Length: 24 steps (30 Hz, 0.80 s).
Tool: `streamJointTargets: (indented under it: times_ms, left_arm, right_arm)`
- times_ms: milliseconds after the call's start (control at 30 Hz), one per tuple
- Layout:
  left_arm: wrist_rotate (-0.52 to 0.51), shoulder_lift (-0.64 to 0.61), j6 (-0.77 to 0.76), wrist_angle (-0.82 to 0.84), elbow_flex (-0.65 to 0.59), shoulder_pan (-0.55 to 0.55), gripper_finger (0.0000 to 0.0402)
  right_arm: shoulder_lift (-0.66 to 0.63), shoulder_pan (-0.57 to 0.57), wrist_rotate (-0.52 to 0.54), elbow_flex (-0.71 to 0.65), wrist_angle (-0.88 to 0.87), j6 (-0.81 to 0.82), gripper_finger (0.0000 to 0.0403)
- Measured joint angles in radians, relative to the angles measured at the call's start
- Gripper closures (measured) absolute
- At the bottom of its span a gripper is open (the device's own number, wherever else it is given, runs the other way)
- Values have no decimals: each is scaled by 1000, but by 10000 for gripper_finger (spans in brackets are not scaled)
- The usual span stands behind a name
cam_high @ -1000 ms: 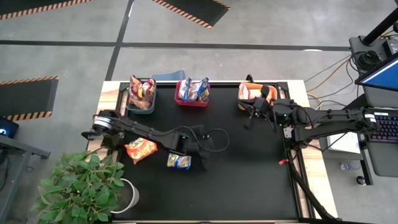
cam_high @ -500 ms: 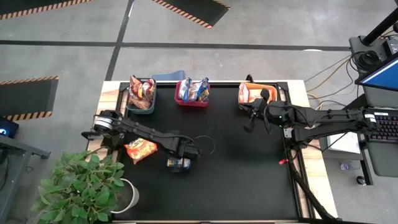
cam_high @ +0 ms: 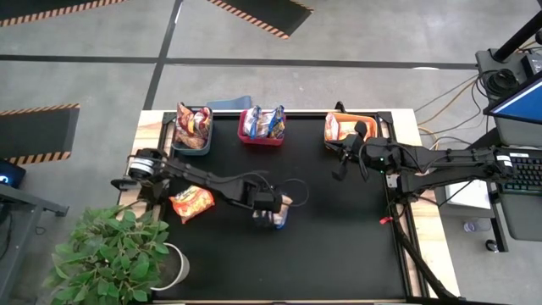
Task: Sort Maruchan noodles
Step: Put the blue noodle pack into the pink bin
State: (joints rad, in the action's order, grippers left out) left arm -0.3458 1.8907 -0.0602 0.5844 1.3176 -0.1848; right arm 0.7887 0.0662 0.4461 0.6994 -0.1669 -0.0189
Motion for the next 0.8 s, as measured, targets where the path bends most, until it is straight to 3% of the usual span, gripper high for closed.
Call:
streamJointTargets:
  times_ms: [200,367,633,800]
  left_arm:
    - [-19,-3,107,124,72,-6,401]
    - [-18,-9,111,146,52,-11,401]
    - [40,-10,222,-214,-80,-8,401]
    - [84,-10,179,-252,-139,-3,402]
  right_arm:
    - [0,0,0,0,-9,-6,390]
    - [0,0,0,0,-12,-31,390]
    - [0,0,0,0,-10,-58,390]
    - [0,0,0,0,-9,-72,390]
